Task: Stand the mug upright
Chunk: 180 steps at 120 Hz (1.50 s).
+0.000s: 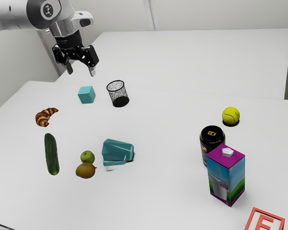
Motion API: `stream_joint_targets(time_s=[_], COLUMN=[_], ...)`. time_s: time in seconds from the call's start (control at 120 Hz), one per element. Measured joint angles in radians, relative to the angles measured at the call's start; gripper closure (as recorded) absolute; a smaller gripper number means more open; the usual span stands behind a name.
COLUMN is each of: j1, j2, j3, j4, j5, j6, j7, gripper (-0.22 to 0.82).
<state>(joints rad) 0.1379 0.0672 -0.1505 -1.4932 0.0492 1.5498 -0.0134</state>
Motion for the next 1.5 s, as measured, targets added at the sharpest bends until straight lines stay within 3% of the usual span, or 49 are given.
stream_joint_targets(time_s=[0.267, 0.708, 1.217, 1.5], j1=[-0.001, 0.119, 0.318, 0.287], j2=[-0.016, -0.084, -0.011, 0.017], j3=[-0.005, 0.000, 0.000, -0.007], j4=[-0.025, -0.308, -0.561, -0.636], j5=[-0.017, -0.295, -0.498, -0.631], j6=[-0.001, 0.068, 0.208, 0.341], j7=[-0.003, 0.023, 0.228, 0.386], gripper=[0.00, 0.00, 0.00, 0.00])
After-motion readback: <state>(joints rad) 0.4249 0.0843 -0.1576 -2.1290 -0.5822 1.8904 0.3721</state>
